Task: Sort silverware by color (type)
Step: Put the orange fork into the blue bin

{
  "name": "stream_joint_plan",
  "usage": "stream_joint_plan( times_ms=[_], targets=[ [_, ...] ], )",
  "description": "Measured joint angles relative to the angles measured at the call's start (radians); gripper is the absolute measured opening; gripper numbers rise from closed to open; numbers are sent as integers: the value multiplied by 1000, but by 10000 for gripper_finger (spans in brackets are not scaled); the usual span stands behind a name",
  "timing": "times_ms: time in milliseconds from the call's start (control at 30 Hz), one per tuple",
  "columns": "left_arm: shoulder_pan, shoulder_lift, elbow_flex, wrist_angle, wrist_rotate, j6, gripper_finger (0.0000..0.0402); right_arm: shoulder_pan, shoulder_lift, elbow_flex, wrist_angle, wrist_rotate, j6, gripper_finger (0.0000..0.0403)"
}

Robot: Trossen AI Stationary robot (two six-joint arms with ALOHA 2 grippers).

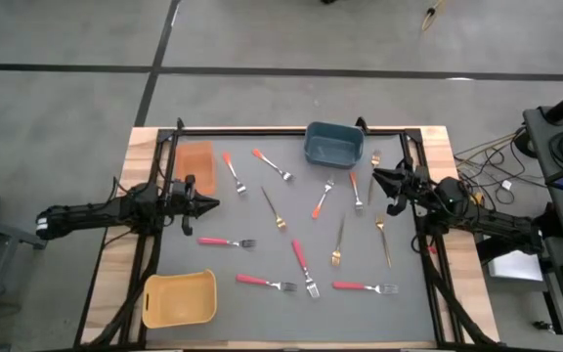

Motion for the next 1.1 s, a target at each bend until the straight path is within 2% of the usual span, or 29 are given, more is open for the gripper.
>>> stream_joint_plan(
  times_ms=[267,400,533,600,700,767,867,1100],
  targets=[
    [0,0,0,0,0,0,0,0,0,0,23,14,79,68],
    [0,0,0,0,0,0,0,-1,0,0,22,223,230,68],
    [0,0,0,0,0,0,0,0,0,0,17,259,315,68],
    [0,0,0,0,0,0,0,0,0,1,23,259,316,68],
    [0,0,0,0,0,0,0,0,0,2,22,257,222,68],
    [0,0,0,0,0,0,0,0,0,2,22,229,168,68],
    [0,0,0,0,0,0,0,0,0,2,33,104,129,68],
    [0,0,0,0,0,0,0,3,0,3,144,-79,263,68]
  ],
)
